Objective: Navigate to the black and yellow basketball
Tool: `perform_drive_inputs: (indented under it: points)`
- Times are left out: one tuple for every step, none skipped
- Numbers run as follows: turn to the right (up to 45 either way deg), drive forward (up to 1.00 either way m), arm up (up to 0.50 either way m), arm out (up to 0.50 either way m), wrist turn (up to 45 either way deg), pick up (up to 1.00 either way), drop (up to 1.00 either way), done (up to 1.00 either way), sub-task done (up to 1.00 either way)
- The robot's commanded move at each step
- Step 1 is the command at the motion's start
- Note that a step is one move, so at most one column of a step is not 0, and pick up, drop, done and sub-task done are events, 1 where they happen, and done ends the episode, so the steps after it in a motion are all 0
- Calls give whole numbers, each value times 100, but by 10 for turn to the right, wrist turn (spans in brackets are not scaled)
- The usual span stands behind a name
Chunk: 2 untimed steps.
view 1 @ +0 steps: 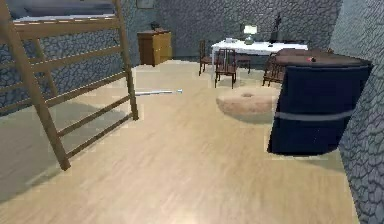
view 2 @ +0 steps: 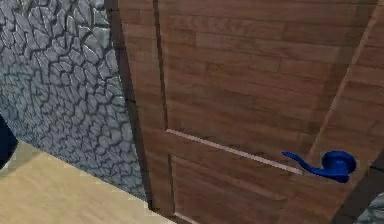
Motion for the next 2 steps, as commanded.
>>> perform_drive_inputs:
  points:
    - [0,100,0,0,0,0,0,0,0]
    - [30,0,0,0,0,0,0,0,0]
